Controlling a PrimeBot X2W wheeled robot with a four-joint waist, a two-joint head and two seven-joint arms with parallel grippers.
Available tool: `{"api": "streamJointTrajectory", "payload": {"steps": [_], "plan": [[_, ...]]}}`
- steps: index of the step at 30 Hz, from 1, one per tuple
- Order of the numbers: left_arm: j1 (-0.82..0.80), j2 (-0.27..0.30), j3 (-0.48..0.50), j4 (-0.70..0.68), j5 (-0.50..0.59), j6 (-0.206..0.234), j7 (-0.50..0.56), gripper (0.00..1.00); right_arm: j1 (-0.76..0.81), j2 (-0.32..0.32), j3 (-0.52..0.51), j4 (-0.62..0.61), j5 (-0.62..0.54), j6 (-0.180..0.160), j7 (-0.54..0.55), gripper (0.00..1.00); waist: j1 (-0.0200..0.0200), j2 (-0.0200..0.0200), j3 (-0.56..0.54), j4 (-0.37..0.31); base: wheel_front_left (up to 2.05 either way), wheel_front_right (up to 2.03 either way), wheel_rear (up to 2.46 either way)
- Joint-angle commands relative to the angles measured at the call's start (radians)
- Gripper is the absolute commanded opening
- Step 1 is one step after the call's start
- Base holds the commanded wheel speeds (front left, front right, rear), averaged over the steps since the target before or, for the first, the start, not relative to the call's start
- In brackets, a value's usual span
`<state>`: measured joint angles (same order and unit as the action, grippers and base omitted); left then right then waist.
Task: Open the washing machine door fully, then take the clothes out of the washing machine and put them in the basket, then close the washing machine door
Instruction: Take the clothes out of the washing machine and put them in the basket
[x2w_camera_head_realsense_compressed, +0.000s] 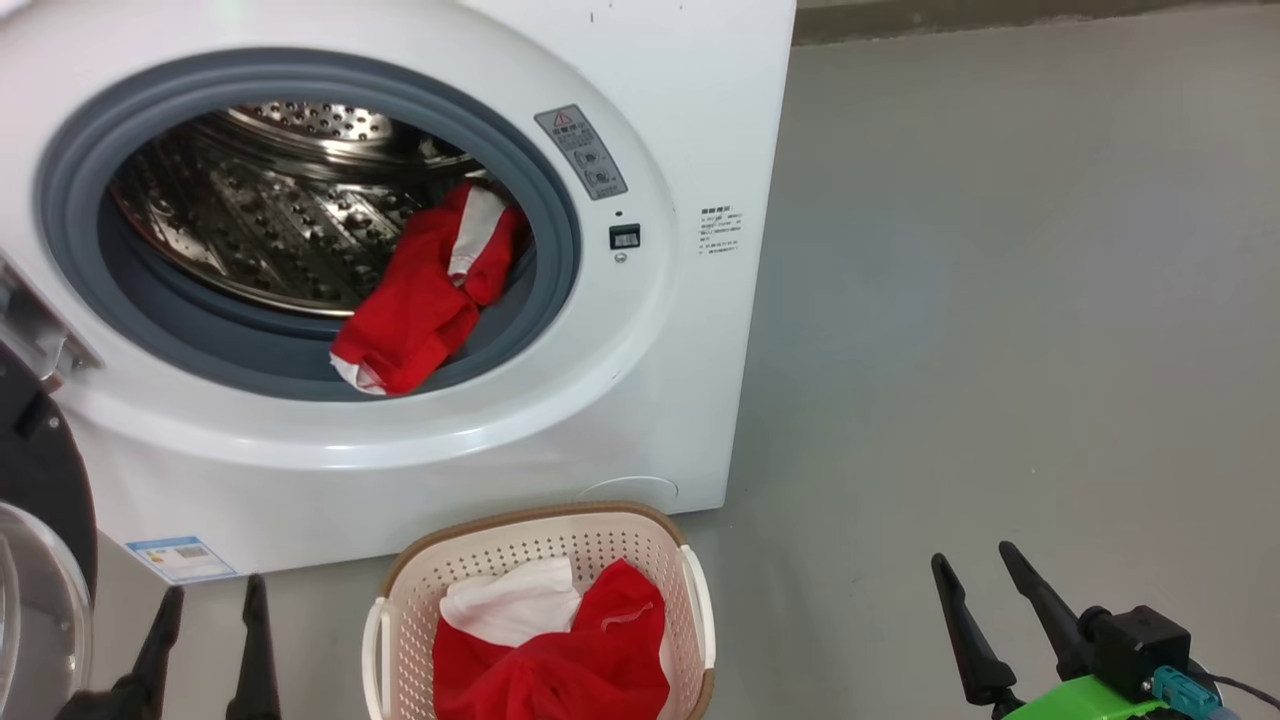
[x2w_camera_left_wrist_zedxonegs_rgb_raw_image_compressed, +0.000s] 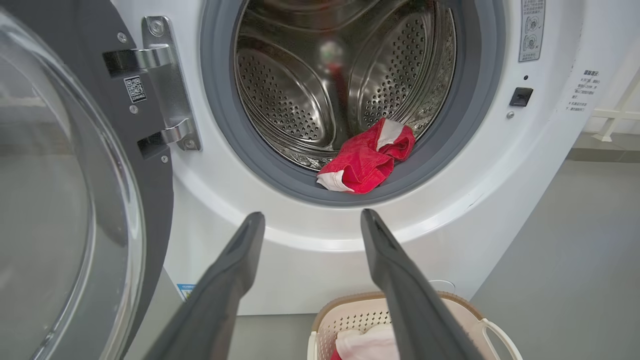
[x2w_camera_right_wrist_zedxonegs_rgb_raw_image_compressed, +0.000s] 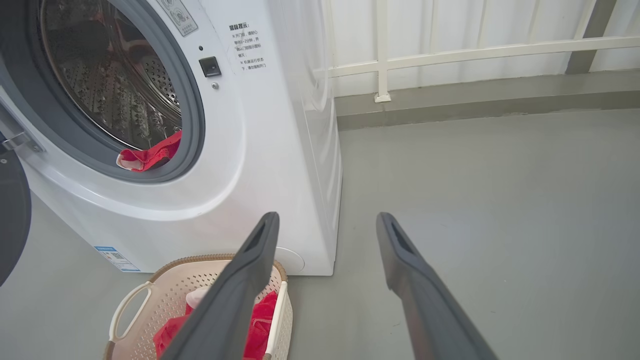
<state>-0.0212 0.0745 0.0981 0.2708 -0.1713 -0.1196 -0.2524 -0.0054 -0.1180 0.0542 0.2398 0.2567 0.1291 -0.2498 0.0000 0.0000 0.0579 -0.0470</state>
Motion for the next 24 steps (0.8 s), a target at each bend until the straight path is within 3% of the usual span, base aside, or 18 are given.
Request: {"api": "streamJointTrajectory", "payload": {"steps": [1, 9, 24], "plan": [[0.004, 0.011, 0.045, -0.042, 0.006, -0.006, -0.009, 1.0, -0.001, -0.013, 0.02, -0.026, 0.005, 0.002, -0.012, 1.0, 0.0, 0.0, -0.008, -0.002, 0.0, 0.0, 0.0], [0.071, -0.01, 0.07, -0.116, 0.012, -0.008, -0.009, 1.0, 0.007, -0.013, 0.008, -0.04, 0.003, 0.002, -0.012, 1.0, 0.0, 0.0, -0.003, -0.003, 0.0, 0.0, 0.0], [0.04, -0.021, 0.052, -0.1, 0.0, -0.01, -0.009, 1.0, -0.011, 0.0, -0.001, -0.05, -0.006, 0.002, -0.012, 1.0, 0.0, 0.0, 0.036, 0.0, 0.0, 0.0, 0.0]]}}
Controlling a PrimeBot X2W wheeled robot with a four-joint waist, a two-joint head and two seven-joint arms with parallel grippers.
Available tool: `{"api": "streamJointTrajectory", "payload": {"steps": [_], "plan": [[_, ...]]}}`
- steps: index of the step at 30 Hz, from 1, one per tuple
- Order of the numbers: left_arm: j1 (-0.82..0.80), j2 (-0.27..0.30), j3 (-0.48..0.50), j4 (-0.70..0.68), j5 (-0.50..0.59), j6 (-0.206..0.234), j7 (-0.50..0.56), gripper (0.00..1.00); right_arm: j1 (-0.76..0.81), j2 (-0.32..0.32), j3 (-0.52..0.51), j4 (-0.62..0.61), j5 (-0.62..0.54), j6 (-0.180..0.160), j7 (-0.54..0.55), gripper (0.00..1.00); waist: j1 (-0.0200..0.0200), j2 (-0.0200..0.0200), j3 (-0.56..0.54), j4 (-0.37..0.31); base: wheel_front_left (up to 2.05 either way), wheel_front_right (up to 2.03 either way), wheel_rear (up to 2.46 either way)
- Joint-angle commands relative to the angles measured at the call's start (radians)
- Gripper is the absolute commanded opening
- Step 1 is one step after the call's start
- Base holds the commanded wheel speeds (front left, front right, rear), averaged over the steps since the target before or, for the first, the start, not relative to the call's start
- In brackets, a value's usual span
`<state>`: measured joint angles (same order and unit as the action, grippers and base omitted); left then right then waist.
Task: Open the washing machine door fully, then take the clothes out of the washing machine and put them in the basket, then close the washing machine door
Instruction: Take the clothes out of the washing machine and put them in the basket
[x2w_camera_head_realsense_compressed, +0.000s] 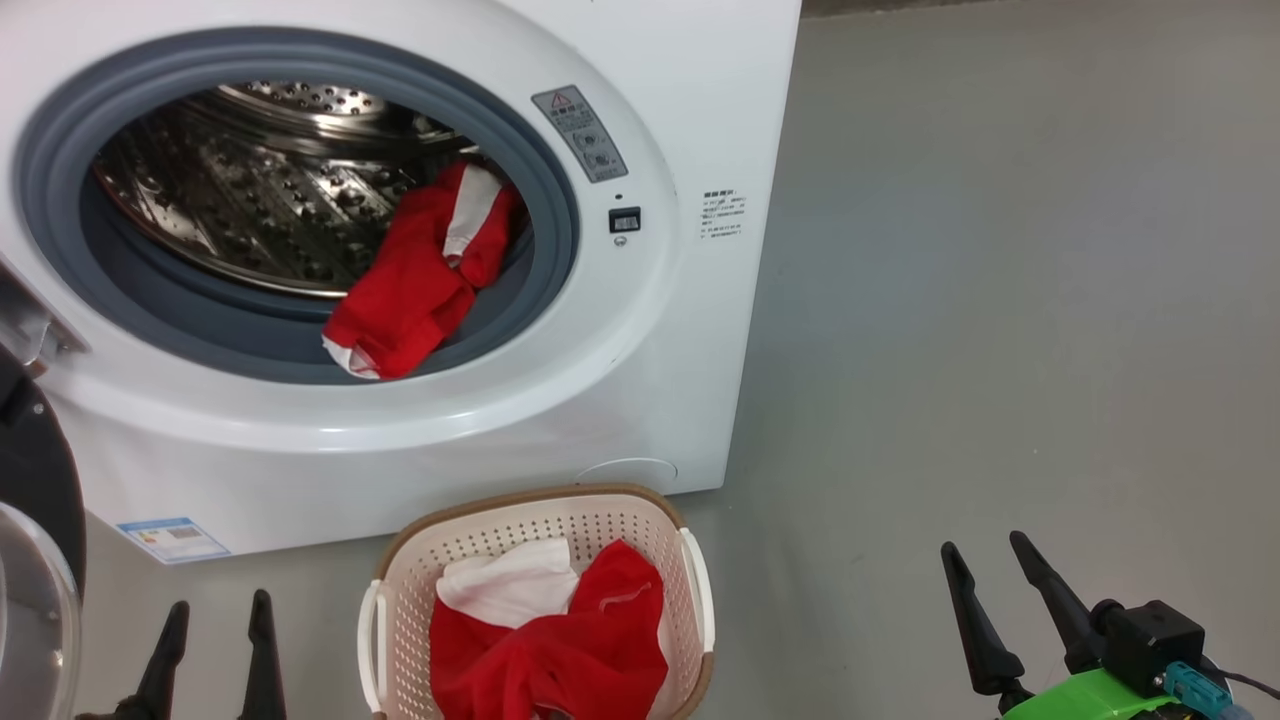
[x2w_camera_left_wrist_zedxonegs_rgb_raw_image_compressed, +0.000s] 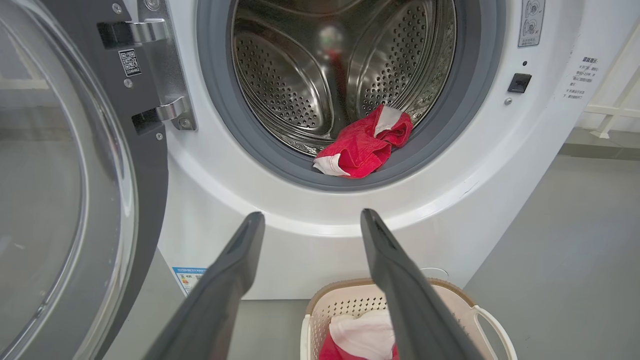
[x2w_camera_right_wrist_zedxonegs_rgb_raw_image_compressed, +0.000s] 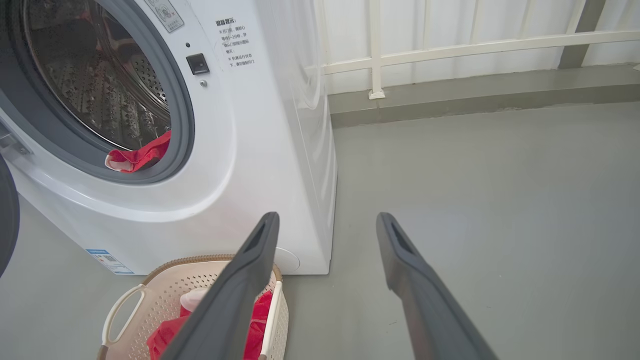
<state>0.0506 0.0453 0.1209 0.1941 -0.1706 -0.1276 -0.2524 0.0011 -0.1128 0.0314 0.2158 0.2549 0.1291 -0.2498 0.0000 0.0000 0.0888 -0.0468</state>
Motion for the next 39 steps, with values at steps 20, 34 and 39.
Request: {"api": "streamJointTrajectory", "payload": {"steps": [20, 34, 39], "plan": [[-0.482, 0.087, -0.085, 0.304, -0.03, -0.003, -0.009, 1.0, -0.152, 0.041, 0.026, -0.052, -0.028, 0.002, -0.012, 1.0, 0.0, 0.0, 0.217, -0.028, 0.0, 0.0, 0.0], [-0.801, 0.144, -0.069, 0.632, -0.014, -0.003, -0.009, 1.0, -0.238, 0.061, 0.053, -0.062, -0.031, 0.002, -0.012, 1.0, 0.0, 0.0, 0.341, -0.078, 0.0, 0.0, 0.0], [-0.856, 0.161, -0.062, 0.689, -0.002, 0.003, -0.009, 1.0, -0.25, 0.062, 0.063, -0.063, -0.018, 0.002, -0.012, 1.0, 0.0, 0.0, 0.353, -0.095, 0.0, 0.0, 0.0]]}}
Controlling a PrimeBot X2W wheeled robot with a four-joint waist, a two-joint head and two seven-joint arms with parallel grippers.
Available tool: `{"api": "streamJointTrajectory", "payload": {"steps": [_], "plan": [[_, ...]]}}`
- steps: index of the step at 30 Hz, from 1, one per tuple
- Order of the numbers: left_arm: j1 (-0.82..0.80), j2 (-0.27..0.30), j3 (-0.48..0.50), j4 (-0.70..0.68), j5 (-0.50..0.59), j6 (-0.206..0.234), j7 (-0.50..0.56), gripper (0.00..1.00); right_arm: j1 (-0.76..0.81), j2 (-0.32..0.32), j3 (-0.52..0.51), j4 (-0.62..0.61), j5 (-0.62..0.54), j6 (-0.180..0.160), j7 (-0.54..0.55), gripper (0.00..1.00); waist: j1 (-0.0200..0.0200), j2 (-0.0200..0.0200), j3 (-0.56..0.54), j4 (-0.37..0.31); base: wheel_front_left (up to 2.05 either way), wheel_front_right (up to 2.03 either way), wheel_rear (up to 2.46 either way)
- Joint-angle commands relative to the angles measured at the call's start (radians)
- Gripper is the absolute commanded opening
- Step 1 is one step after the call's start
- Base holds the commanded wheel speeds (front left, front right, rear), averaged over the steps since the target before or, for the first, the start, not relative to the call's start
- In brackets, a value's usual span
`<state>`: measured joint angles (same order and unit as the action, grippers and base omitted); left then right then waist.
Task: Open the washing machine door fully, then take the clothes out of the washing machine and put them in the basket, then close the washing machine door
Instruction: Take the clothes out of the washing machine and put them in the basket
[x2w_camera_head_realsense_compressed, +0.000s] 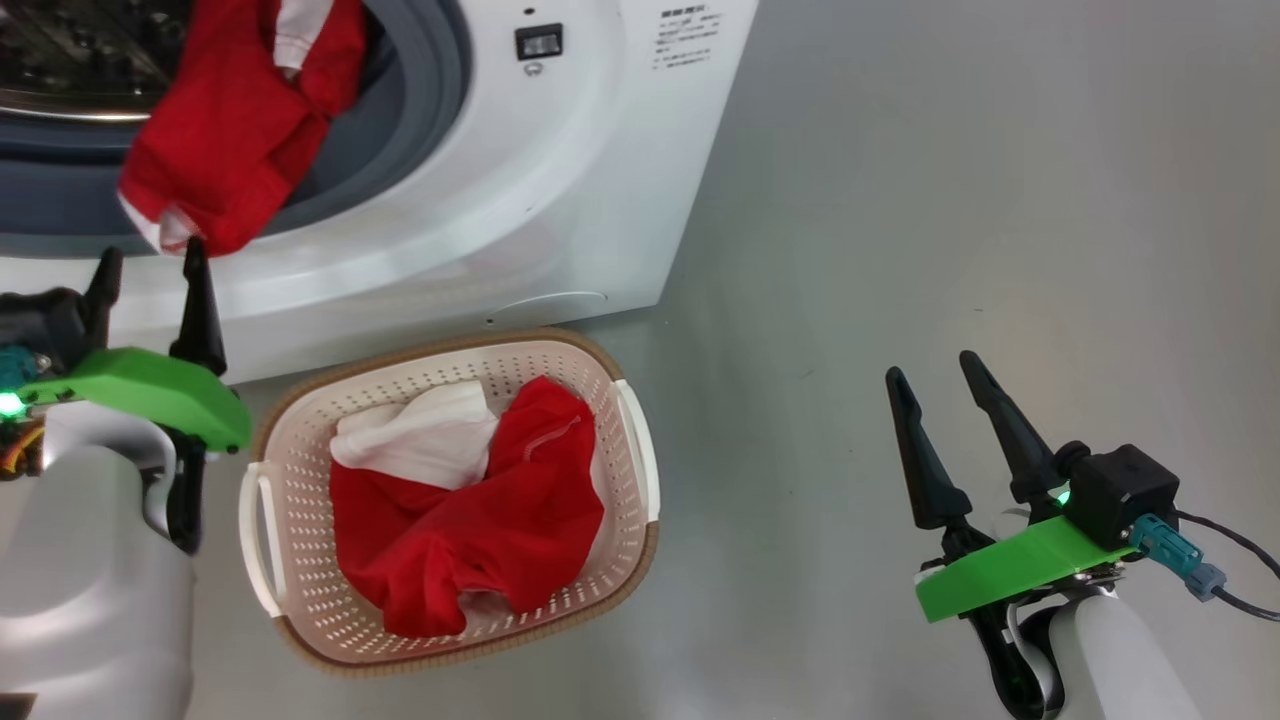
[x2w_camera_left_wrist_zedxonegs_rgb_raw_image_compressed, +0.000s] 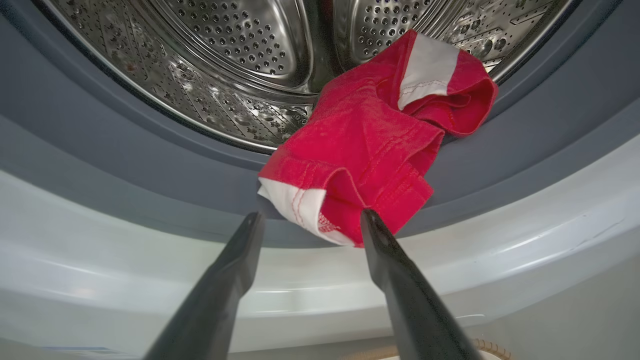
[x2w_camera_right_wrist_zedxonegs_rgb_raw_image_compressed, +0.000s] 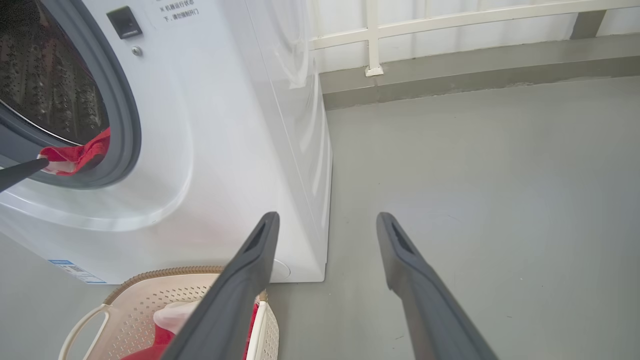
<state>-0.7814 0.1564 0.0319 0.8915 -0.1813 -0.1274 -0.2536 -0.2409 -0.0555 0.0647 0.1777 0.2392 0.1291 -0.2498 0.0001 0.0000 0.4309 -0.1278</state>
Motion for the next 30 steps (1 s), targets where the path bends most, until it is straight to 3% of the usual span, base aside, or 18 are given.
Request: {"api": "streamJointTrajectory", "payload": {"steps": [1, 10, 11, 12, 13, 14, 22, 30], "plan": [[-0.032, 0.052, 0.029, 0.001, 0.01, 0.004, -0.008, 1.0, -0.009, 0.005, 0.033, -0.025, 0.001, 0.002, -0.012, 1.0, -0.0001, 0.0, 0.013, -0.017, 0.0, 0.0, 0.0], [-0.07, 0.07, 0.043, 0.062, 0.02, 0.017, -0.008, 1.0, -0.011, 0.005, 0.047, -0.025, 0.015, 0.002, -0.012, 1.0, -0.0001, 0.0, 0.015, -0.04, 0.0, 0.0, 0.0], [-0.072, 0.071, 0.044, 0.066, 0.021, 0.018, -0.008, 0.76, -0.01, 0.005, 0.048, -0.024, 0.016, 0.002, -0.012, 1.0, -0.0001, 0.0, 0.014, -0.041, 0.0, 0.0, 0.0], [-0.073, 0.071, 0.044, 0.071, 0.023, 0.018, -0.008, 0.38, -0.009, 0.005, 0.049, -0.024, 0.017, 0.002, -0.012, 1.0, -0.0001, 0.0, 0.014, -0.042, 0.0, 0.0, 0.0], [-0.075, 0.071, 0.045, 0.075, 0.024, 0.018, -0.008, 0.09, -0.008, 0.005, 0.049, -0.024, 0.018, 0.002, -0.012, 1.0, -0.0001, 0.0, 0.014, -0.043, 0.0, 0.0, 0.0], [-0.076, 0.071, 0.045, 0.078, 0.024, 0.018, -0.008, 0.0, -0.007, 0.005, 0.049, -0.024, 0.019, 0.002, -0.012, 1.0, -0.0001, 0.0, 0.014, -0.043, 0.0, 0.0, 0.0], [-0.074, 0.06, 0.05, 0.063, 0.022, 0.012, -0.008, 0.0, -0.011, 0.005, 0.044, -0.024, 0.016, 0.002, -0.012, 1.0, -0.0001, 0.0, 0.009, -0.032, 0.0, 0.0, 0.0], [0.014, 0.021, 0.087, -0.089, -0.006, 0.002, -0.008, 0.0, 0.0, 0.005, 0.037, -0.016, 0.009, 0.002, -0.012, 1.0, -0.0001, 0.0, -0.028, 0.0, 0.0, 0.0, 0.0]]}}
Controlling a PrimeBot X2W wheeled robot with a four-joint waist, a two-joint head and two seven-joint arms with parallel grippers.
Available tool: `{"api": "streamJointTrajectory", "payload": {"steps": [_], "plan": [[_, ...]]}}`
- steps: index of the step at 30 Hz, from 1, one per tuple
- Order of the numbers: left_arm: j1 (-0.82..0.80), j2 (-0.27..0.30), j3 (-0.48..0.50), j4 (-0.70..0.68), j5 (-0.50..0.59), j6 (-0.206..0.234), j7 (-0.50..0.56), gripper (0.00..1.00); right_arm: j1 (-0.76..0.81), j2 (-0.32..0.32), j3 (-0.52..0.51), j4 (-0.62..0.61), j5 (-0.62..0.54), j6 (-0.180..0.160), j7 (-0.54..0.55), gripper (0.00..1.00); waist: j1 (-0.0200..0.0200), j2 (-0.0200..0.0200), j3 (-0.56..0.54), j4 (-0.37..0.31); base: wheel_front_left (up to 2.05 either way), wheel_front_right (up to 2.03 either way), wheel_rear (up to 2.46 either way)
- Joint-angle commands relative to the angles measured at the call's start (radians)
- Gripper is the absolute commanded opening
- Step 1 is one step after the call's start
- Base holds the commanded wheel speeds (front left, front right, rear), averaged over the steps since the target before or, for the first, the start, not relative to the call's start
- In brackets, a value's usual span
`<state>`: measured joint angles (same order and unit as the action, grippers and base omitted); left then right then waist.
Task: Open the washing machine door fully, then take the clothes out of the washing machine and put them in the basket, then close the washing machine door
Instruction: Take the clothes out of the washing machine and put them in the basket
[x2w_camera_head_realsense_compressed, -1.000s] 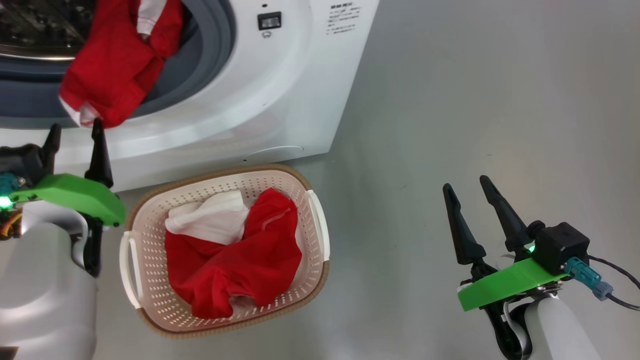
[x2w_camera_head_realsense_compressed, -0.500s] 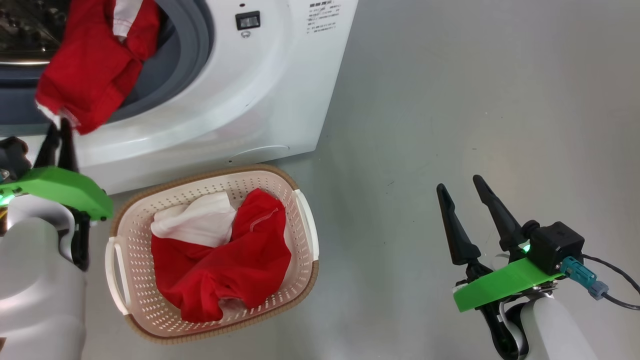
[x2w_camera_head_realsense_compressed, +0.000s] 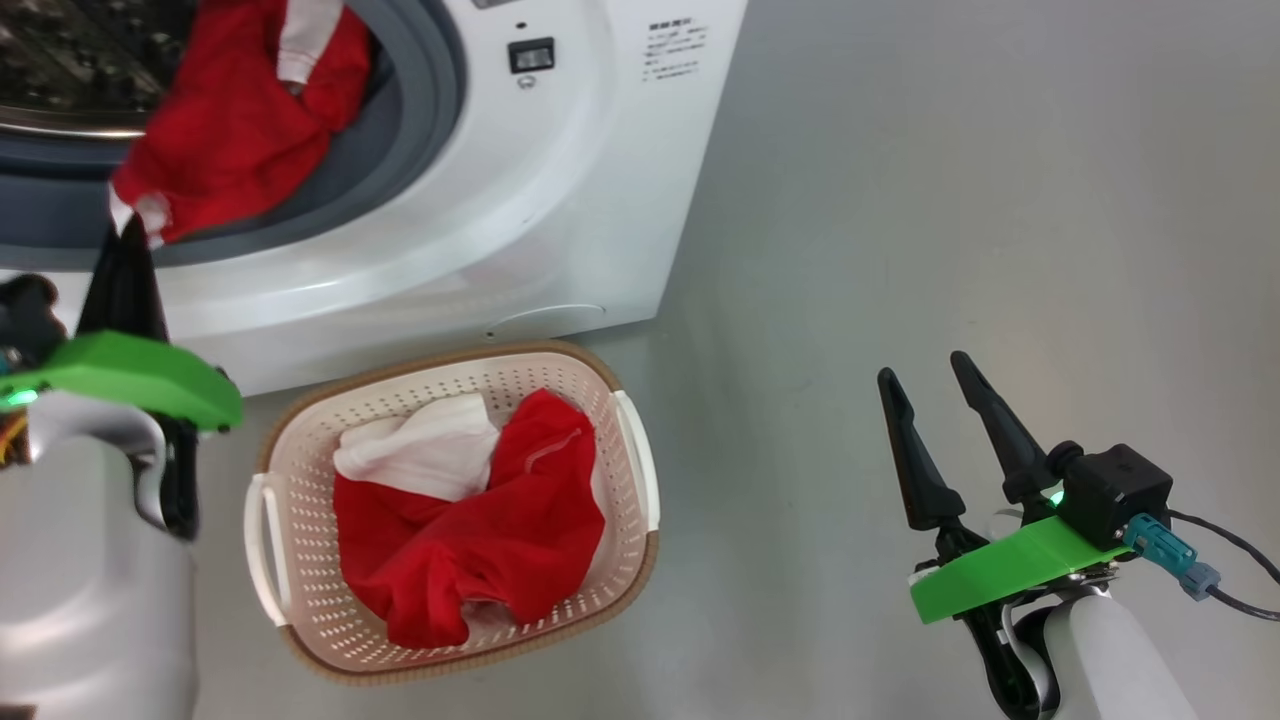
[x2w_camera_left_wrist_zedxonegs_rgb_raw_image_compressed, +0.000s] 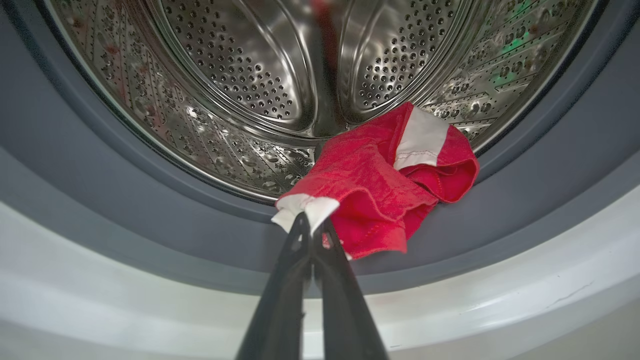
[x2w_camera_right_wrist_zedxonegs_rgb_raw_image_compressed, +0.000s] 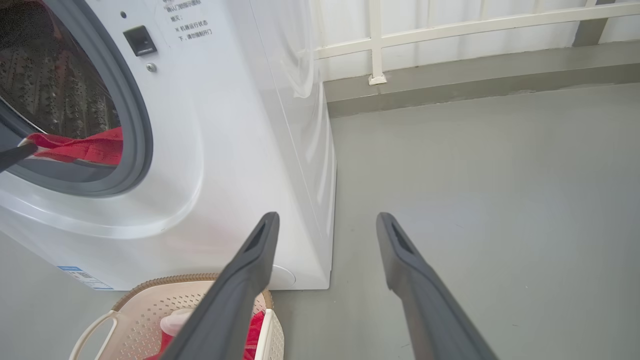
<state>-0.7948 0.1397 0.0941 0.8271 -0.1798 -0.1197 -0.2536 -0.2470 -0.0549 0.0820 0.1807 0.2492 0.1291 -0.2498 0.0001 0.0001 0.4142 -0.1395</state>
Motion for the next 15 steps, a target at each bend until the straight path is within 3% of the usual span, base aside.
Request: {"api": "streamJointTrajectory", "payload": {"steps": [1, 15], "plan": [[0.042, 0.032, 0.027, -0.045, -0.009, -0.006, -0.008, 0.0, 0.008, 0.005, 0.019, -0.019, -0.002, 0.002, -0.012, 1.0, -0.0001, -0.0001, -0.015, 0.017, 0.0, 0.0, 0.0], [0.251, -0.027, 0.043, -0.394, -0.05, -0.011, -0.008, 0.0, 0.023, 0.005, 0.009, -0.013, -0.019, 0.002, -0.012, 1.0, -0.0001, -0.0001, -0.053, 0.076, 0.0, 0.0, 0.0]]}}
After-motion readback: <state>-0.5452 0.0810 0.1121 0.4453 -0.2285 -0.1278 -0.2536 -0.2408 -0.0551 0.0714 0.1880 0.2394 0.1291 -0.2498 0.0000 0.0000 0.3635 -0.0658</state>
